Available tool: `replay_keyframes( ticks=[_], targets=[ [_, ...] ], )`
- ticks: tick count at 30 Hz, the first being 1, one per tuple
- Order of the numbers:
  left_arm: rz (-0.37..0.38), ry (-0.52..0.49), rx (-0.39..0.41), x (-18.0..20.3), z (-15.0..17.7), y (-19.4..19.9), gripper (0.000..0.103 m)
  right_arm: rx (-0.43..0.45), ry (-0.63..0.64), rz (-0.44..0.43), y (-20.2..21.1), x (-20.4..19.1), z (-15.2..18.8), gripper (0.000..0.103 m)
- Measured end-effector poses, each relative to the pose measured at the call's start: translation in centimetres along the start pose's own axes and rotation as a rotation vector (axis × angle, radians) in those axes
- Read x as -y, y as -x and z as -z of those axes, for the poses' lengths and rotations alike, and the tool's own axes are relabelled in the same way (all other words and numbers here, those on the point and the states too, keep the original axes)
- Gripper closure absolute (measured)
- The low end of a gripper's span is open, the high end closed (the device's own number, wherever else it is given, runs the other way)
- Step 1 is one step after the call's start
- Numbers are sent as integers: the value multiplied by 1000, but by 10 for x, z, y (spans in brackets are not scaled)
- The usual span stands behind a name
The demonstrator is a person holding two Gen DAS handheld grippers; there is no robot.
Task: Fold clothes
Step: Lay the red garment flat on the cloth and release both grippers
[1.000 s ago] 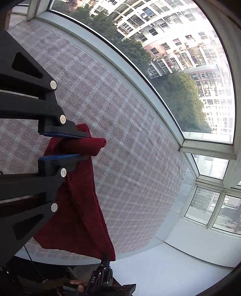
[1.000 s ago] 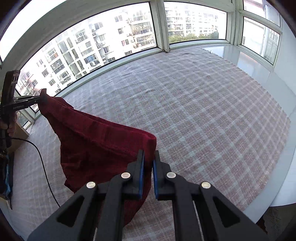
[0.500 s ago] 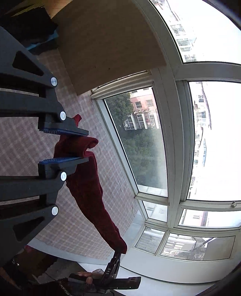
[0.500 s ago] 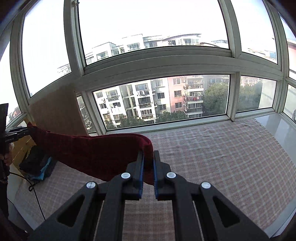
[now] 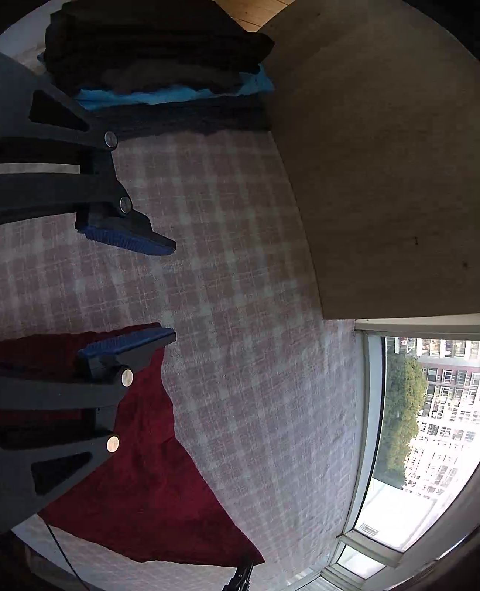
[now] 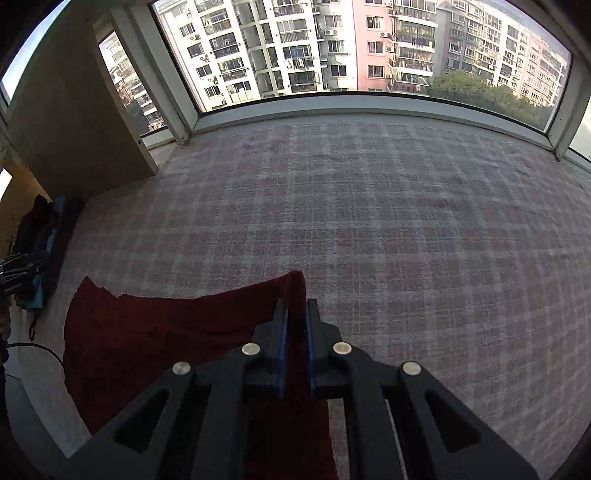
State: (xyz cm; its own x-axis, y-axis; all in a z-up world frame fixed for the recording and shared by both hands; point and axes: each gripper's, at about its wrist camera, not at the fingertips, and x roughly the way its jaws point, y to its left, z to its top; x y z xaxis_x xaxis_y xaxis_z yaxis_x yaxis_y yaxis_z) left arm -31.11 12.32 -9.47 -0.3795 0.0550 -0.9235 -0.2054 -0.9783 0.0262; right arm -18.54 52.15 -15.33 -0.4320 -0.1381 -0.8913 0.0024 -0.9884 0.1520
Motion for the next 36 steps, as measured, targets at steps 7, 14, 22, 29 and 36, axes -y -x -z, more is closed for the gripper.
replay_keyframes(
  ticks=[7, 14, 22, 29, 36],
  targets=[
    [123, 33, -43, -12, 56, 6, 63, -69, 44, 61, 1, 20, 38, 65],
    [163, -14, -120, 20, 133, 27, 49, -119, -37, 23, 17, 35, 100, 61],
    [163, 14, -193, 38, 173, -1, 51, -182, -112, -39, 21, 43, 152, 60],
    [242, 9, -196, 48, 182, 1, 90, -153, -84, -76, 15, 29, 157, 61],
    [266, 29, -174, 40, 195, 26, 92, -163, -112, -120, 34, 41, 164, 97]
  ],
)
